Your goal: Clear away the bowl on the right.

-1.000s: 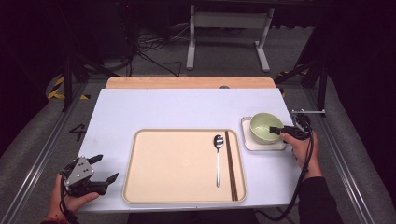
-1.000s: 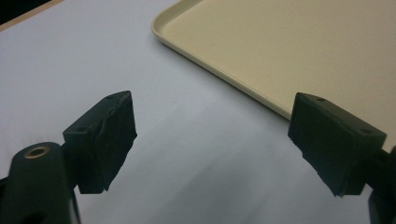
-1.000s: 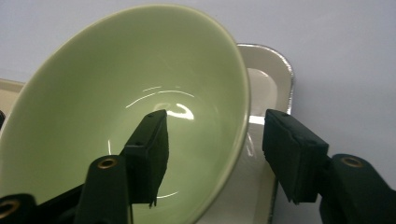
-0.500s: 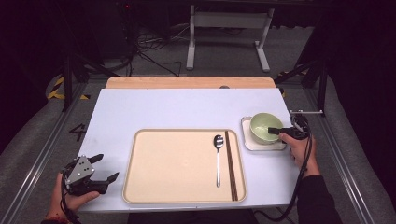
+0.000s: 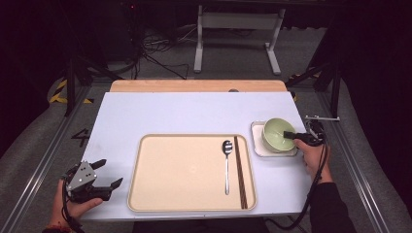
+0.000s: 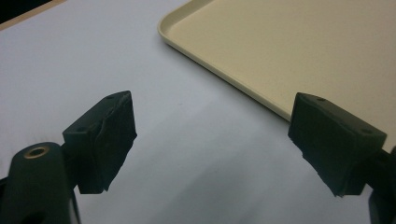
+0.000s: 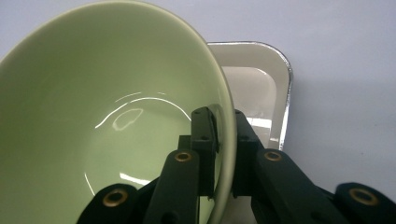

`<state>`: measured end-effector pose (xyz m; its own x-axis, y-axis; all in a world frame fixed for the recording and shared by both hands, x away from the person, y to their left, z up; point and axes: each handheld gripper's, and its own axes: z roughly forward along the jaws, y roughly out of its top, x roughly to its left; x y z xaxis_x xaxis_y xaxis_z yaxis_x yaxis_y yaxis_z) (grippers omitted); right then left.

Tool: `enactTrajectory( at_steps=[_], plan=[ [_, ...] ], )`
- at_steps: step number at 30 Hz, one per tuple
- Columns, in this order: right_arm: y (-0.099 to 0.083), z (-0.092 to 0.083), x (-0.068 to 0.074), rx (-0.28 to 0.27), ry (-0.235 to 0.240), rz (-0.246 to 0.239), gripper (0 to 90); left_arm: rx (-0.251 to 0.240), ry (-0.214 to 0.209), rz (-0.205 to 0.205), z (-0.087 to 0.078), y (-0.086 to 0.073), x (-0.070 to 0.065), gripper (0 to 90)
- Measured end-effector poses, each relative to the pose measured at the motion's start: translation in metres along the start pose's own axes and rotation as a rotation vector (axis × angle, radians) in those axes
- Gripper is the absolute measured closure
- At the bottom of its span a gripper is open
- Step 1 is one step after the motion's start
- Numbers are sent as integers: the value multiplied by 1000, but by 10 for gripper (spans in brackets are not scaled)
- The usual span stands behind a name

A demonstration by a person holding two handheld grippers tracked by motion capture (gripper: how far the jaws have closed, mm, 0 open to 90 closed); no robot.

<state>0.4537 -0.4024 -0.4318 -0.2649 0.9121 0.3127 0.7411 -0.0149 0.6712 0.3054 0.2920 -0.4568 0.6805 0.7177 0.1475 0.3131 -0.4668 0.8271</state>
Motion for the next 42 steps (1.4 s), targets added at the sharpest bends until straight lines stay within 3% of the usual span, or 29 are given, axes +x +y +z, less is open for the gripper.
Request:
enactTrajectory(
  at_steps=[10,18,26,42],
  plan=[
    [-1,-7,4,-52,14,-25,838,-8,6,14,-3,0,0,159],
    [-5,-19,3,-96,-35,-41,837,-10,0,18,-1,3,-3,157],
    [-3,-29,4,-143,-48,-50,837,-3,3,21,0,2,-2,156],
    [5,-52,21,-225,-29,-96,836,-5,3,26,-1,2,-2,156]
  ],
)
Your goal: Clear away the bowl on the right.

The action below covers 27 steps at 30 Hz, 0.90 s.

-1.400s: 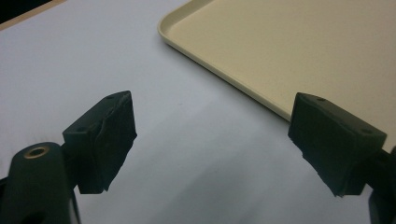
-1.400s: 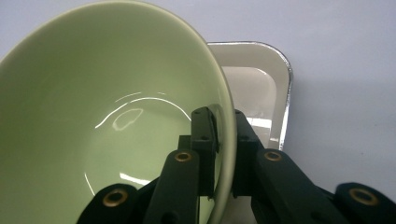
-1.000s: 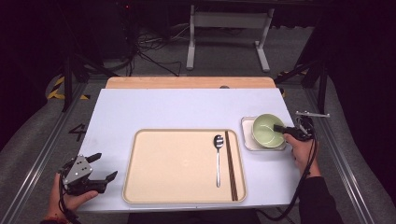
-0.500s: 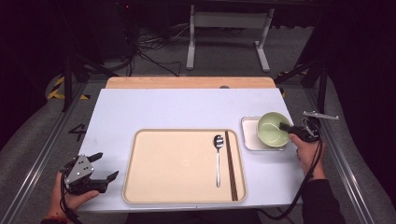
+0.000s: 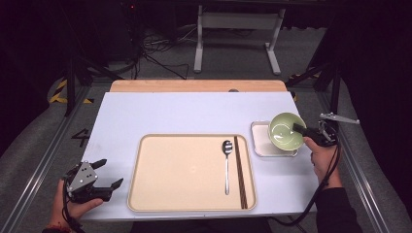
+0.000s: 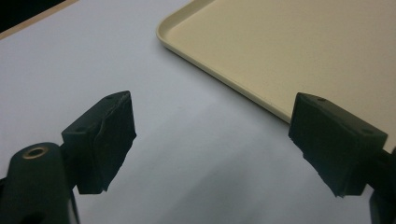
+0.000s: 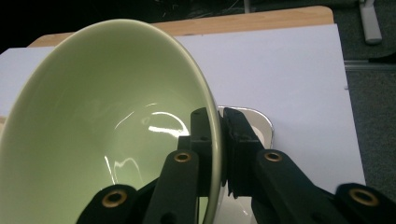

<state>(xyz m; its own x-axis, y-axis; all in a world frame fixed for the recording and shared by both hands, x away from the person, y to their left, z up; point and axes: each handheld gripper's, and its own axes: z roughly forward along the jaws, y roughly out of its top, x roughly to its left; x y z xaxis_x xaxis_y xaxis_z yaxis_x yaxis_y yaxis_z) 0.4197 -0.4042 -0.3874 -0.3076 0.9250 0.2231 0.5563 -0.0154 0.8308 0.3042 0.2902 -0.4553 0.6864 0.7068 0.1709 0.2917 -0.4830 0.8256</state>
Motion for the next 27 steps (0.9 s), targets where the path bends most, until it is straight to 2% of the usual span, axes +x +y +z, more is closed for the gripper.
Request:
enactTrajectory(
  at_steps=[6,8,13,21,27],
  plan=[
    [6,-1,10,-9,3,-31,835,9,-1,-4,1,0,-1,156],
    [8,1,13,-10,-1,-39,834,11,2,7,0,0,0,156],
    [13,4,22,-8,10,-62,834,11,1,-8,0,-1,-1,156],
    [29,7,40,-20,38,-99,834,7,3,-7,0,-1,-1,156],
    [38,12,55,-22,60,-122,833,36,17,23,1,1,-4,156]
  ],
)
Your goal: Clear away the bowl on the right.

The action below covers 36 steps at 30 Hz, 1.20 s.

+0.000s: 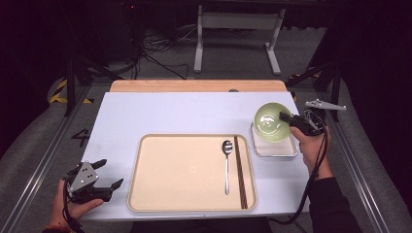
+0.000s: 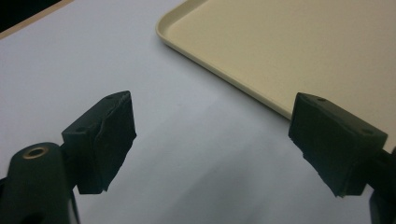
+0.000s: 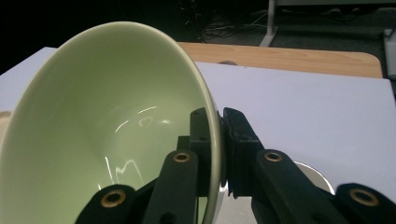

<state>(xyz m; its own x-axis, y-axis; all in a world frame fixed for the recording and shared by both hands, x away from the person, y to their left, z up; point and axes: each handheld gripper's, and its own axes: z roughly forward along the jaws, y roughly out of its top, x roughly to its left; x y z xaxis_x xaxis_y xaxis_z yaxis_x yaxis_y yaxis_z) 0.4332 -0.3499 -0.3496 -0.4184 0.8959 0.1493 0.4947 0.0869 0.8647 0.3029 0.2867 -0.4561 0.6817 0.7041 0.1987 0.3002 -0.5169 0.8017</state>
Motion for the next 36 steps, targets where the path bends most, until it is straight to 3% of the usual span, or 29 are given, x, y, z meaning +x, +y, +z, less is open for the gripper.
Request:
enactTrajectory(
  at_steps=[2,5,16,36],
  plan=[
    [4,4,7,1,10,-15,833,11,1,15,1,0,-1,155],
    [10,12,20,2,32,-32,833,-21,-19,-11,0,1,0,155],
    [18,37,53,23,90,-70,833,-36,-25,-22,-2,0,2,155],
    [9,93,118,125,197,-150,831,-26,-40,-20,-3,0,1,155]
  ],
)
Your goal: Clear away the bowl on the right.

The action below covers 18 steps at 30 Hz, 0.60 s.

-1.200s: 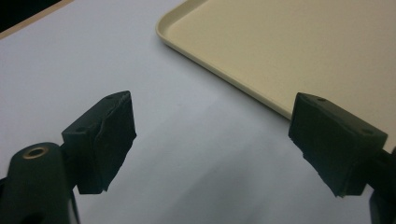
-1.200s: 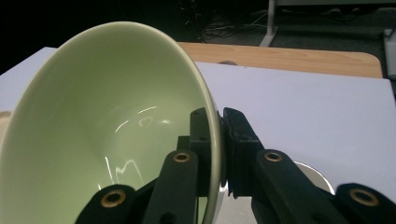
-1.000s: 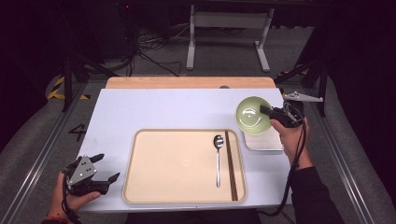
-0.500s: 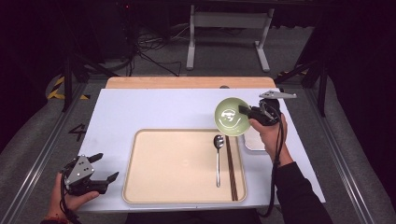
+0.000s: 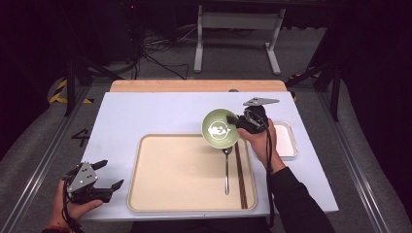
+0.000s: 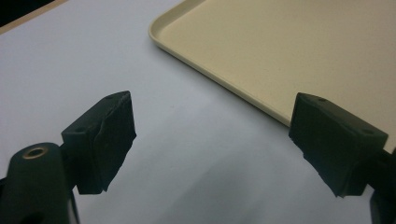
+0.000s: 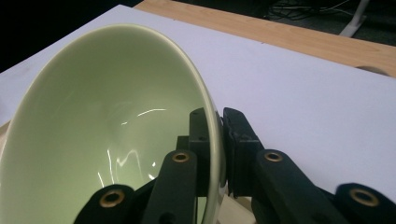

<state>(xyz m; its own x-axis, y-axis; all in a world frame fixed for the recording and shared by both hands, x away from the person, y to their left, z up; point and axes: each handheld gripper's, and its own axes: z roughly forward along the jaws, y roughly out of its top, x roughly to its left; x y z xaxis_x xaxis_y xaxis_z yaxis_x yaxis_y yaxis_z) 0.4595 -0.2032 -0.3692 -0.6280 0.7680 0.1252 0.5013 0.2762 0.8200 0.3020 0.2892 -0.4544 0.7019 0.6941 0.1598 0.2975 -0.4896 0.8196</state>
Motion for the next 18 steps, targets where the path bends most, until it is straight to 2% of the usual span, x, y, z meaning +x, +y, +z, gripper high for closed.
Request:
enactTrajectory(
  at_steps=[4,8,18],
  plan=[
    [-1,15,8,26,20,-3,830,15,7,3,-1,1,0,153],
    [-4,33,15,72,31,-15,829,7,8,-5,-1,1,0,151],
    [-14,67,26,149,55,-18,820,15,10,-2,0,0,0,151]
  ],
)
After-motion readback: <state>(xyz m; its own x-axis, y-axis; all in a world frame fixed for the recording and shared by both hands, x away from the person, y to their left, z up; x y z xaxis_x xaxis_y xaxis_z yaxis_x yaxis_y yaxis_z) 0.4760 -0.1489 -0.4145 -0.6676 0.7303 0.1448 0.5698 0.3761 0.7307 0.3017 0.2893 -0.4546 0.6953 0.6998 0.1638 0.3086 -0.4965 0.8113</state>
